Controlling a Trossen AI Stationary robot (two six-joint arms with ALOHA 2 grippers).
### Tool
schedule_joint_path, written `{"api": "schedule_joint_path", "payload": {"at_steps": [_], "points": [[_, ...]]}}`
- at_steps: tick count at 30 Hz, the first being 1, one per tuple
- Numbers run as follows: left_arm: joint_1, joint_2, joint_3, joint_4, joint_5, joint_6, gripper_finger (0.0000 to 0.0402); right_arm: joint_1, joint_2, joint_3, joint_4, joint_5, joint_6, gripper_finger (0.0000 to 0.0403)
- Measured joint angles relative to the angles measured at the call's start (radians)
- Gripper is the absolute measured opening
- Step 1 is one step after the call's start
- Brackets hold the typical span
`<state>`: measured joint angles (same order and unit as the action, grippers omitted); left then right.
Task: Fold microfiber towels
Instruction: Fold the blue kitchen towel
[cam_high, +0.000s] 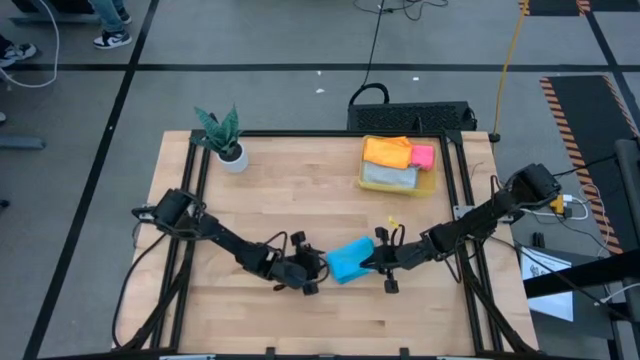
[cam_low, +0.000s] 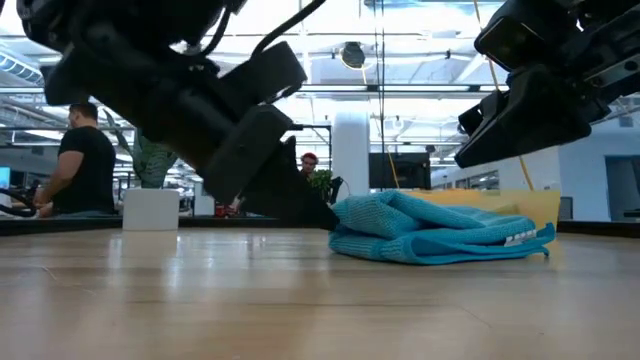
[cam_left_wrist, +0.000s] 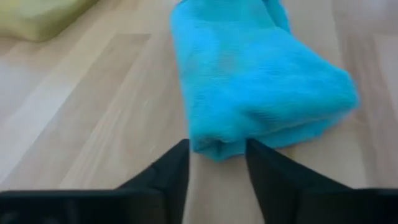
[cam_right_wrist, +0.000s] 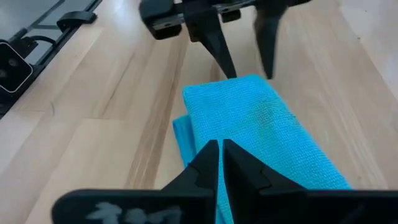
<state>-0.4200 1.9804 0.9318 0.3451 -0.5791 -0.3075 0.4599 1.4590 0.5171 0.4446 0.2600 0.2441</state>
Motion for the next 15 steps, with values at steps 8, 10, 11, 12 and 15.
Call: {"api": "schedule_joint_path", "payload": {"at_steps": [8,10,11,12,15], "points": [[0.025,0.031,-0.006,0.043,-0.001,-0.085,0.0219,0.053,0.058,0.0,0.237,-0.155,-0.114,0.0016],[0.025,0.033,-0.008,0.053,-0.009,-0.086,0.0215,0.08,0.108,0.008,0.335,-0.157,-0.193,0.0016],[0.025,0.032,-0.007,0.062,-0.009,-0.087,0.0211,0.09,0.132,0.015,0.354,-0.154,-0.223,0.0016],[0.025,0.033,-0.006,0.065,-0.01,-0.088,0.0206,0.098,0.154,0.024,0.36,-0.138,-0.247,0.0016],[0.023,0.039,-0.007,0.08,-0.014,-0.075,0.0189,0.112,0.21,0.073,0.357,-0.072,-0.307,0.0021]]}}
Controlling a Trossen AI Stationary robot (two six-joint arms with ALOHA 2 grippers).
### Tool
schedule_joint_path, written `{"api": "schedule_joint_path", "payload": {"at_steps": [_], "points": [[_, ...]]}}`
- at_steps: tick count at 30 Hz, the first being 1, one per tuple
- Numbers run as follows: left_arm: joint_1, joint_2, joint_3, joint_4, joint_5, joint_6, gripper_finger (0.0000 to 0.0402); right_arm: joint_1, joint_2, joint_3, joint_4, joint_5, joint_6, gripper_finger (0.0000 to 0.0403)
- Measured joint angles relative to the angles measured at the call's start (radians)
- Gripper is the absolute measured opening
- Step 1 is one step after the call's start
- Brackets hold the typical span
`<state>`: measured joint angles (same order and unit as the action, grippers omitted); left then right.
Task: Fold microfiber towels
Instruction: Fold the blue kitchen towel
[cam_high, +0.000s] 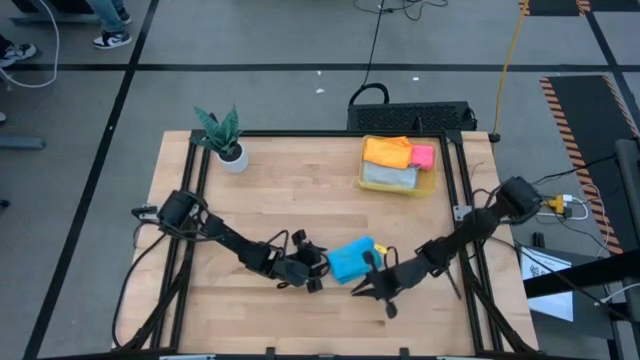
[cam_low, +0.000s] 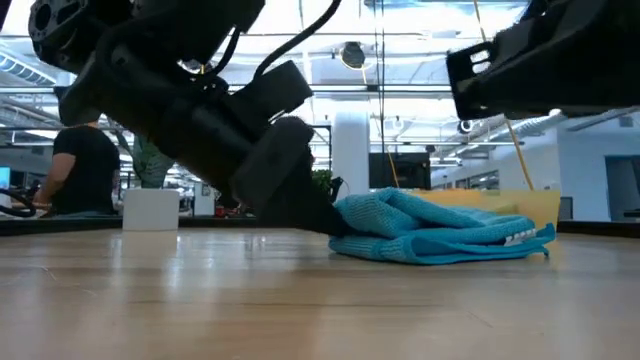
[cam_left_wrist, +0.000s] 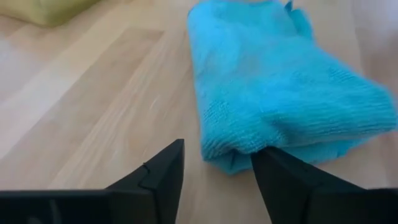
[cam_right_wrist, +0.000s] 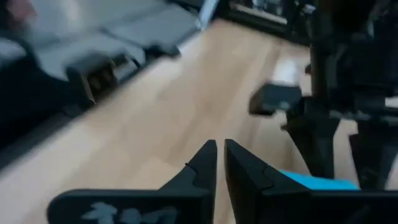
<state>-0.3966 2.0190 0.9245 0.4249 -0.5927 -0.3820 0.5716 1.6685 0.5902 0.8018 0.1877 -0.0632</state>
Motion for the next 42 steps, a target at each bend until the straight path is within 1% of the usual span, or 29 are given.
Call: {"api": "schedule_joint_path", "payload": {"at_steps": [4,7,9,14,15,18,20,23,26,30,35,36,42], "points": [[0.0,-0.001,0.001,0.016,0.006,-0.002,0.0165,0.001,0.033,0.07,-0.156,0.11,-0.051,0.0052],[0.0,0.0,0.001,0.02,0.005,-0.009,0.0151,0.0,0.038,0.118,-0.259,0.206,-0.061,0.0089],[0.0,0.0,0.001,0.021,0.005,-0.011,0.0145,-0.001,0.038,0.139,-0.312,0.237,-0.059,0.0113],[0.0,0.0,0.001,0.024,0.005,-0.013,0.0137,0.0,0.099,0.183,-0.326,0.239,-0.091,0.0158],[0.0,0.0,0.001,0.024,0.004,-0.013,0.0136,0.0,0.118,0.193,-0.328,0.266,-0.107,0.0163],[0.0,0.0,0.001,0.028,-0.001,-0.019,0.0136,0.004,0.171,0.227,-0.322,0.414,-0.14,0.0166],[0.0,0.0,0.001,0.025,-0.001,-0.02,0.0136,0.005,0.19,0.238,-0.321,0.479,-0.158,0.0161],[-0.001,0.0,0.001,0.026,-0.001,-0.021,0.0136,0.006,0.208,0.25,-0.323,0.489,-0.154,0.0148],[-0.001,0.0,0.001,0.023,-0.001,-0.022,0.0136,0.006,0.221,0.253,-0.33,0.489,-0.152,0.0124],[-0.001,0.0,0.001,0.025,-0.001,-0.025,0.0136,0.006,0.242,0.253,-0.34,0.489,-0.158,0.0078],[-0.001,0.0,0.001,0.006,-0.001,-0.04,0.0136,0.011,0.23,0.253,-0.361,0.495,-0.168,0.0011],[-0.001,0.0,0.001,-0.001,-0.001,-0.046,0.0136,0.013,0.224,0.253,-0.365,0.496,-0.171,0.0006],[-0.007,0.0,0.001,-0.064,-0.002,-0.081,0.0136,0.045,0.185,0.252,-0.367,0.494,-0.163,0.001]]}}
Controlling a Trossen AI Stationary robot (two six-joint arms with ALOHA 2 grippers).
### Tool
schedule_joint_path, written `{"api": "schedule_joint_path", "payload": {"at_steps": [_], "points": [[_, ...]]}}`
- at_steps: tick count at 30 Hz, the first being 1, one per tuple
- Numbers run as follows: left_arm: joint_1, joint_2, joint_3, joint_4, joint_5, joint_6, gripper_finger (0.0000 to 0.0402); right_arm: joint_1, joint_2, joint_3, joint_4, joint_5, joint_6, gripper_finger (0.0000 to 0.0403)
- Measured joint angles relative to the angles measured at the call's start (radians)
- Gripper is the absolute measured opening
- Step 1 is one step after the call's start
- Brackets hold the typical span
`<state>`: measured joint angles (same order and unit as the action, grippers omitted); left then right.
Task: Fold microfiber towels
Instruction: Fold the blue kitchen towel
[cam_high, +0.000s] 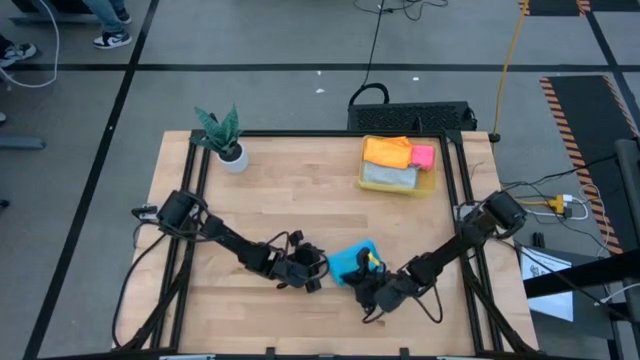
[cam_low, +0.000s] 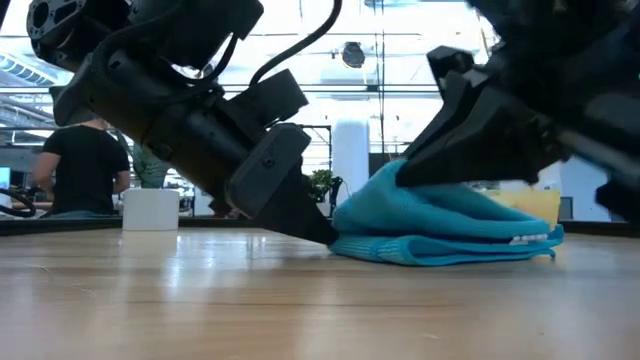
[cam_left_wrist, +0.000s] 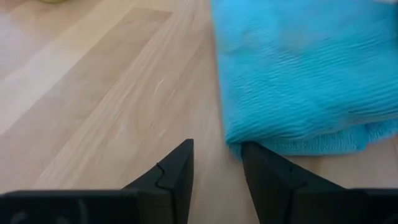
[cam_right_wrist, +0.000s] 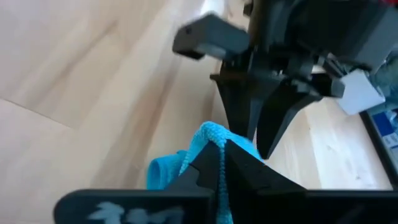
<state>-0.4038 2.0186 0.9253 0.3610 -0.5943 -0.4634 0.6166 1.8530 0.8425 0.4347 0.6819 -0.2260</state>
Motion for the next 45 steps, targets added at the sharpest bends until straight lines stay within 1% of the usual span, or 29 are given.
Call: {"api": "schedule_joint_path", "payload": {"at_steps": [6,10,11,15,22,26,29,33,35,37,41,45], "points": [[-0.005,0.0,0.0,0.0,-0.014,-0.004,0.0136,0.032,-0.049,0.0,-0.005,-0.001,-0.032,0.0003],[-0.004,0.0,0.0,0.0,-0.017,-0.005,0.0136,0.034,-0.072,0.0,-0.003,-0.005,-0.007,0.0003],[-0.006,0.0,0.0,0.0,-0.018,-0.006,0.0136,0.031,-0.072,0.0,-0.003,-0.019,0.002,0.0003],[-0.018,0.0,0.0,0.011,-0.02,-0.006,0.0136,-0.008,-0.056,0.0,0.003,-0.148,0.06,0.0003],[-0.04,-0.006,0.0,0.007,-0.033,0.009,0.0136,-0.063,-0.009,0.0,0.013,-0.275,0.134,0.0008],[-0.042,-0.035,0.0,0.011,-0.042,-0.006,0.0136,-0.094,0.019,0.0,0.054,-0.362,0.16,0.0034],[-0.045,-0.054,0.0,0.009,-0.042,0.006,0.0136,-0.114,0.037,0.0,0.086,-0.43,0.174,0.007],[-0.048,-0.072,0.0,0.008,-0.042,0.013,0.0136,-0.132,0.034,-0.001,0.072,-0.527,0.188,0.0121],[-0.048,-0.071,0.0,0.001,-0.037,0.017,0.0136,-0.132,0.016,-0.001,0.06,-0.551,0.187,0.0142],[-0.051,-0.071,0.0,-0.019,-0.036,0.021,0.0136,-0.131,-0.007,-0.001,0.056,-0.554,0.188,0.0157],[-0.063,-0.071,0.0,-0.092,-0.036,0.023,0.0136,-0.119,-0.048,-0.001,0.048,-0.551,0.214,0.0165],[-0.085,-0.057,0.0,-0.079,-0.035,0.063,0.0136,-0.112,-0.068,-0.001,0.046,-0.551,0.255,0.0148]]}}
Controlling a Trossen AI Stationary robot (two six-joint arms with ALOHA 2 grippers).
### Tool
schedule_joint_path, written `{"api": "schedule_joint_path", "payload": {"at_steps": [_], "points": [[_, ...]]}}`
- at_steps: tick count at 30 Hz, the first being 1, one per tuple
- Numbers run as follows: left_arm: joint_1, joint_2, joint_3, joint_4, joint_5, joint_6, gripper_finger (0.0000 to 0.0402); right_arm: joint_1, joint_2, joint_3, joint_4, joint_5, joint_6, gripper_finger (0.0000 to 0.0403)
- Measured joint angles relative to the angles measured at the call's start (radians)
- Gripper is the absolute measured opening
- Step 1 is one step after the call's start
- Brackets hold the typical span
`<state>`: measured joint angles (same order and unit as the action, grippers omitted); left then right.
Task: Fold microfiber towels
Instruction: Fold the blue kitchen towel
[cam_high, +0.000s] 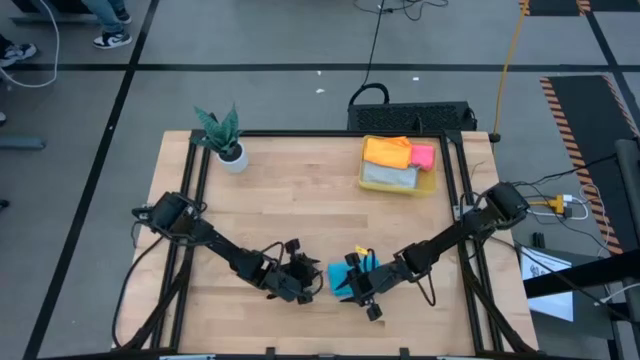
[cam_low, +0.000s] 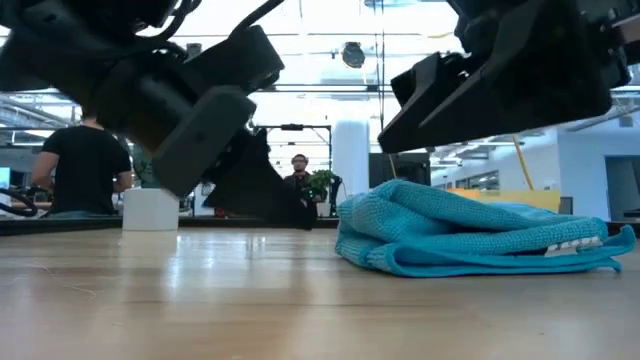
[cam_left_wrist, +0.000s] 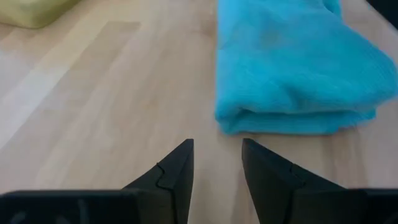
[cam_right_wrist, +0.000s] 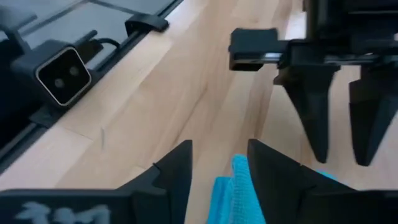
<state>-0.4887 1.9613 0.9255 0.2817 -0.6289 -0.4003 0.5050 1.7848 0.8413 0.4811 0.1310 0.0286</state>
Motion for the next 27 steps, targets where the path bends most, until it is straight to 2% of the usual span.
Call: {"api": "schedule_joint_path", "payload": {"at_steps": [3,7,13,27], "points": [[-0.006,0.025,0.0,0.073,0.013,0.029,0.0136,0.001,-0.001,0.0,0.008,0.005,0.032,0.0124],[-0.001,0.067,0.0,0.164,0.044,0.095,0.0136,-0.009,0.006,0.0,-0.001,0.104,0.098,0.0078],[0.026,0.103,0.0,0.238,0.015,0.107,0.0136,-0.022,0.043,0.0,-0.007,0.104,0.117,0.001],[0.051,0.108,0.0,0.246,-0.008,0.074,0.0136,-0.019,0.049,0.0,-0.083,0.1,0.147,0.0001]]}}
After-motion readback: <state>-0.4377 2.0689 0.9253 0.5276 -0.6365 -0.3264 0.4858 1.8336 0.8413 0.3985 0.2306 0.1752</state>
